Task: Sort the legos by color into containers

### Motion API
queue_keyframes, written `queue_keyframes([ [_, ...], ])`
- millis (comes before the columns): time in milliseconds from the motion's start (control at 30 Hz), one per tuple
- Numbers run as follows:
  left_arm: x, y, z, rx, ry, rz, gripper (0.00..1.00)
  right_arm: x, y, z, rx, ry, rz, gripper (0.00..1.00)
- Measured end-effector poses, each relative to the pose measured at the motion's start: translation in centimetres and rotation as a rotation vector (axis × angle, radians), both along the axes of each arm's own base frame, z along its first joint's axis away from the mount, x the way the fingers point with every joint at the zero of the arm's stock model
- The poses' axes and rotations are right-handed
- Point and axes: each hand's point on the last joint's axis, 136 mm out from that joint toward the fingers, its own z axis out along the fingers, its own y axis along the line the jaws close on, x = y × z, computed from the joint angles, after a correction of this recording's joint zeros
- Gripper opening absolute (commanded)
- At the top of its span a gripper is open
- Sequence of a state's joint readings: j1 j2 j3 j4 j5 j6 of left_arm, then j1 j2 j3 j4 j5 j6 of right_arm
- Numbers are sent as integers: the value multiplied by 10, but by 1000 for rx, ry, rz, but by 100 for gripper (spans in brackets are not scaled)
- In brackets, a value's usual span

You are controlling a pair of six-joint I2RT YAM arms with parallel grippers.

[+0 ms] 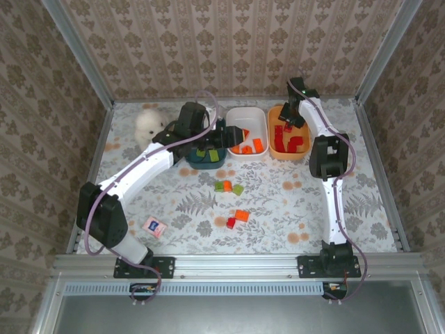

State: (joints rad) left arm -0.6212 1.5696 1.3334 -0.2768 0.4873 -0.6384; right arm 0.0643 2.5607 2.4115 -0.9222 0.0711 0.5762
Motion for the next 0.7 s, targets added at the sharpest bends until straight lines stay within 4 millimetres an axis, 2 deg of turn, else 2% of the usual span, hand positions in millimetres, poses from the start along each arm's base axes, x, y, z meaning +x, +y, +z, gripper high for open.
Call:
queue_keyframes([
  [100, -5, 3, -8, 35, 6, -19, 82, -3, 3, 6, 11, -3, 9, 53],
  [200, -12, 7, -17, 82, 13, -50, 82, -4, 10, 37, 18, -49, 25, 52],
  [300, -24, 11, -25, 131, 18, -91, 81, -9, 22, 93, 25, -146, 48, 52],
  [367, -34, 12, -28, 158, 18, -122, 81, -21, 37, 137, 31, -227, 82, 52],
  [467, -51, 15, -32, 190, 11, -165, 80, -55, 68, 199, 45, -350, 160, 53],
  [567, -67, 17, -40, 235, 16, -199, 80, -103, 101, 242, 74, -449, 256, 55],
  [633, -77, 19, -50, 269, 27, -213, 79, -139, 121, 253, 113, -487, 332, 56],
  [700, -86, 22, -62, 298, 50, -218, 79, -173, 131, 253, 150, -498, 392, 58],
])
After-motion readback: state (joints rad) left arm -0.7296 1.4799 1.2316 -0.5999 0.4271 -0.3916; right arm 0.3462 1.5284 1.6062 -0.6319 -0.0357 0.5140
